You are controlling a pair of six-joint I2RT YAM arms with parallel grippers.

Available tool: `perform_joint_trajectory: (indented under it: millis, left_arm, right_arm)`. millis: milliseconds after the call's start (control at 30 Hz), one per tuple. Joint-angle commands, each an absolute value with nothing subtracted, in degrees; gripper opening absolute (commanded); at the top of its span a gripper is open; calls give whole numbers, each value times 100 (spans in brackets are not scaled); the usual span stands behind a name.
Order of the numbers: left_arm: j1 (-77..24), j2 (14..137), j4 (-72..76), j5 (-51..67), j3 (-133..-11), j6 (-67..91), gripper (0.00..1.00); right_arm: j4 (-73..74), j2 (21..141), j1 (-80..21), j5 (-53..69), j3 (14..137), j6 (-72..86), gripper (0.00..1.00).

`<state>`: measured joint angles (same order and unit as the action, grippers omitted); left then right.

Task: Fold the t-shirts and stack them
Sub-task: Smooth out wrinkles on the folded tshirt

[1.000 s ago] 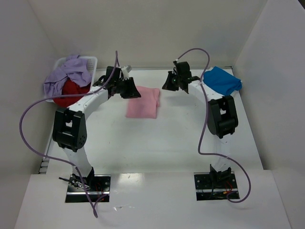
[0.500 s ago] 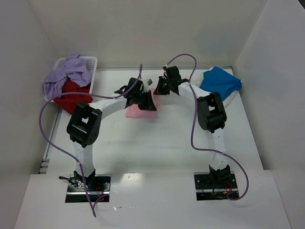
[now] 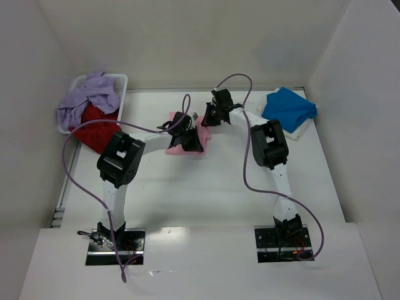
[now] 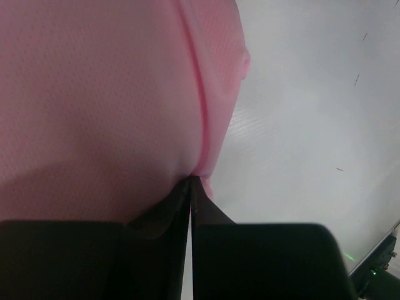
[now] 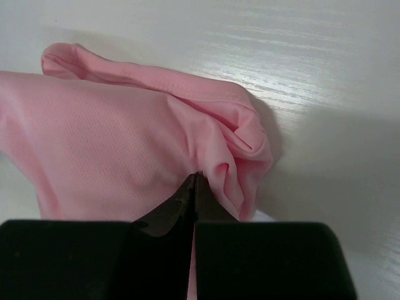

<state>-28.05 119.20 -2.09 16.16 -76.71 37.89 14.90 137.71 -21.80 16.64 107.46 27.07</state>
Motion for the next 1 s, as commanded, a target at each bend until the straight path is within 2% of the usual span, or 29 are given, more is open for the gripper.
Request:
perform_joint_trajectory:
  millis: [0, 600, 733, 767, 833, 900, 967]
  left_arm:
    - [-2900, 12094, -202, 1459, -7567, 3806, 8]
    - [-3059, 10917, -633, 1890, -6688, 3806, 9]
    - [-3059, 10268, -869, 1995, -6636, 3683, 21]
    - [-3059, 10144, -922, 1995, -6705, 3683, 30]
    - [-3059, 9750, -1159, 1934, -6899, 3586, 40]
    - [-3059, 9459, -1247, 1794, -7022, 3463, 59]
    - [-2796, 9028, -1248, 1679, -7075, 3411, 66]
  right_arm:
    - [1757, 13834, -2171, 1222, 11048, 2409, 3]
    - [2127, 13966, -1837, 984, 11874, 2171, 3]
    - [2022, 13378, -1837, 1037, 11742, 2171, 5]
    - [2021, 13238, -1837, 1037, 11612, 2171, 8]
    - [1969, 12728, -1837, 1037, 11462, 2171, 9]
    - [1776, 12089, -1837, 1115, 10988, 2241, 13]
    - [1434, 11639, -1837, 1230, 10306, 2389, 18]
